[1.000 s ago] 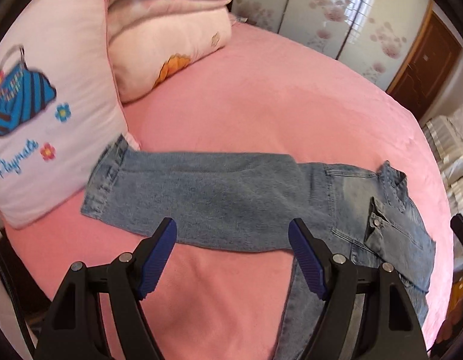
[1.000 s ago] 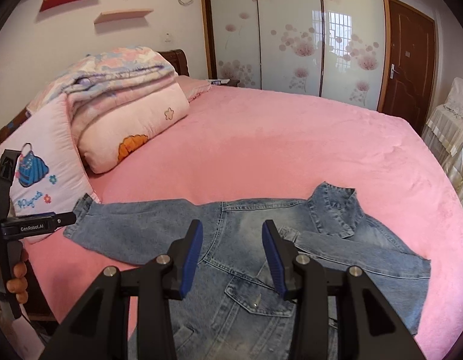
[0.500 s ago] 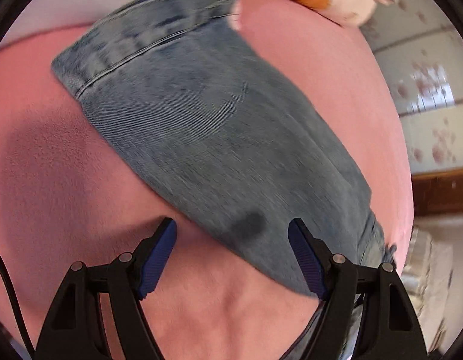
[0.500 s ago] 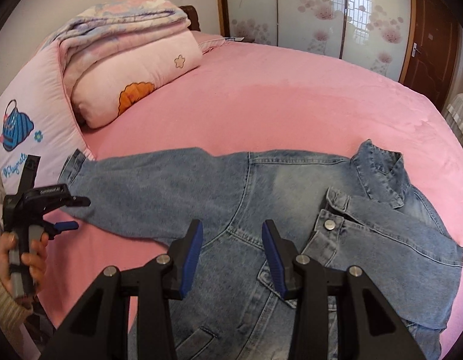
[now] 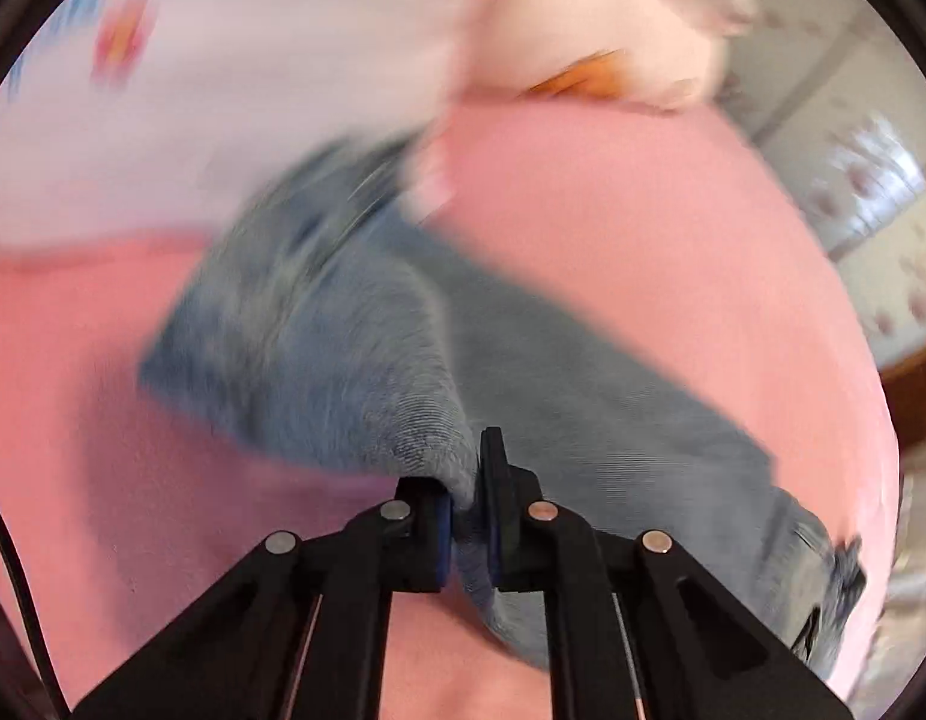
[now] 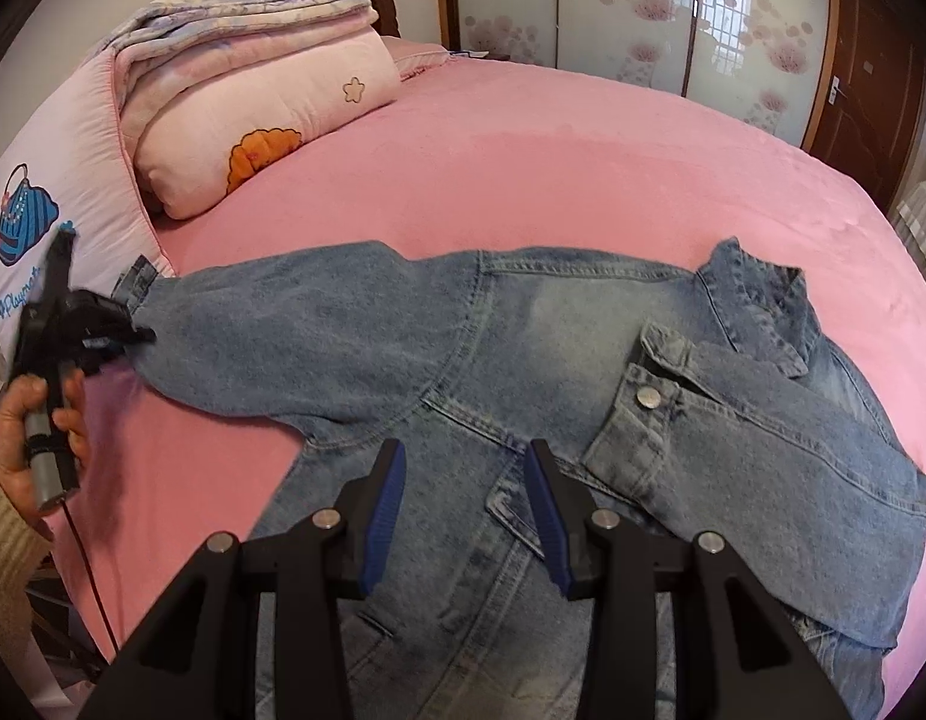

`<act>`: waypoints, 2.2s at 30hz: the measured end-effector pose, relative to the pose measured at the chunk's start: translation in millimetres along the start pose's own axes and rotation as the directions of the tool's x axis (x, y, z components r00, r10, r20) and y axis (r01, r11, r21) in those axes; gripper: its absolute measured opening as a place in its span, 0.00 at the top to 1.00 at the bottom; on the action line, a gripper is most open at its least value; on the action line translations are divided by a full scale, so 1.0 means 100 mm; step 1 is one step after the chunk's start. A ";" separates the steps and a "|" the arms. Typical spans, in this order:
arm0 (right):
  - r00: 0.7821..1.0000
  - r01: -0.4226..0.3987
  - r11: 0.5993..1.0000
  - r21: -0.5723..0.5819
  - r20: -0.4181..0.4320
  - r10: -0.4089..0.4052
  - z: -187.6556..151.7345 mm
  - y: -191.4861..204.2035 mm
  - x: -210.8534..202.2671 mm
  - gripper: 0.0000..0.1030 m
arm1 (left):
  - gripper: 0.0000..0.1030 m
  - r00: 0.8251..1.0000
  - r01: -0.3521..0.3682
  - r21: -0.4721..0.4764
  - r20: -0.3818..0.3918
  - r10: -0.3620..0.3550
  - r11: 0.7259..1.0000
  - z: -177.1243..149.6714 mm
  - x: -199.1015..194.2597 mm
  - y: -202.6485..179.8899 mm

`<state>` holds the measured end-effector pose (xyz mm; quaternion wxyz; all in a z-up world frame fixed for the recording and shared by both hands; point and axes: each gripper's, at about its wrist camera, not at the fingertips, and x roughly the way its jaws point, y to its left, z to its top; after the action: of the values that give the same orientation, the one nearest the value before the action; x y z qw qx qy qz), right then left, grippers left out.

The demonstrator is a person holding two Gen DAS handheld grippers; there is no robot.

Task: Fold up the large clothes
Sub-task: 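Fold the gripped sleeve across the jacket front with the left tool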

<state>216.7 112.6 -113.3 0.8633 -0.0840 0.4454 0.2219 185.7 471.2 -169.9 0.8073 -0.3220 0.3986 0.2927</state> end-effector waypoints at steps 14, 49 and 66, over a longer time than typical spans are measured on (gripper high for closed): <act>0.997 0.080 0.964 0.252 -0.026 -0.076 -0.57 -1.08 -0.31 0.60 | 0.94 0.857 0.515 0.487 -0.288 -0.427 0.705 -1.83 -0.57 -2.90; 0.995 -0.099 0.978 -0.184 0.004 0.101 -0.33 -0.20 -0.23 0.45 | 0.32 0.945 0.294 0.410 -0.258 -0.200 0.863 -1.91 -0.77 -1.07; 0.978 0.169 0.762 -0.625 0.011 -0.208 -0.64 0.62 0.66 0.81 | 0.32 0.957 0.203 0.300 -0.262 -0.124 0.932 -1.72 -0.50 -0.62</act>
<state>174.9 166.1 -200.4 0.7914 -0.4147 0.3618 0.2660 127.4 291.9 -192.5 0.8170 -0.2504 0.5068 0.1138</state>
